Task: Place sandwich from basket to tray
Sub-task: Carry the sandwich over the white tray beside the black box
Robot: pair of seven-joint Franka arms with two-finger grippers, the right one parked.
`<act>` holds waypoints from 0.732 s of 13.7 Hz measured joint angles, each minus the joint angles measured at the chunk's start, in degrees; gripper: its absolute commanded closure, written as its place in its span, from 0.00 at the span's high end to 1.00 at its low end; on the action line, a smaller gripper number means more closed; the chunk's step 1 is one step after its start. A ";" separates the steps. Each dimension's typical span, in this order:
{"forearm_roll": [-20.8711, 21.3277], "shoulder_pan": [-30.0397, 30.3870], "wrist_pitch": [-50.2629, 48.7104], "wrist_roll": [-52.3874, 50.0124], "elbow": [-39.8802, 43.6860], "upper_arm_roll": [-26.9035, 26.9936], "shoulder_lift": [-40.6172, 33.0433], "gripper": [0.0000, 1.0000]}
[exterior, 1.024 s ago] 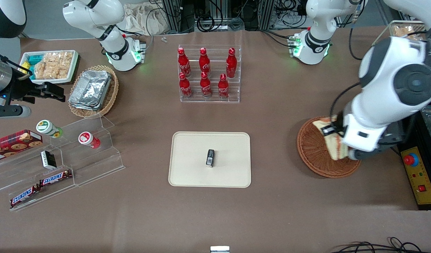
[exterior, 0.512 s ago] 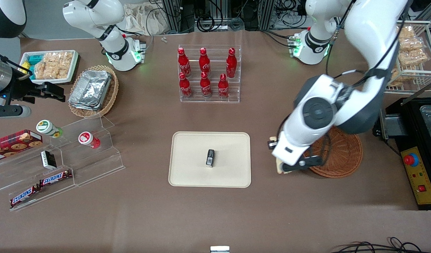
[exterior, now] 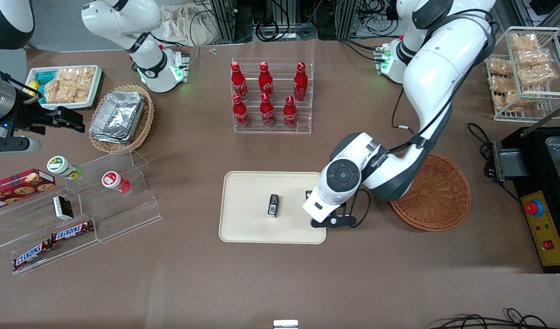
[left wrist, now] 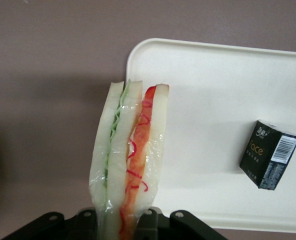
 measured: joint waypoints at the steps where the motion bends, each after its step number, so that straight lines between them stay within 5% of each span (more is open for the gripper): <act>1: 0.00 -1.11 1.05 -0.69 0.11 0.95 0.91 0.00; 3: 0.01 -3.56 2.67 -1.60 0.62 3.16 2.71 0.08; 7: 0.01 -6.23 3.58 -2.05 1.36 5.35 4.10 0.99; 10: 0.01 -6.21 3.74 -2.06 2.00 5.55 4.09 0.99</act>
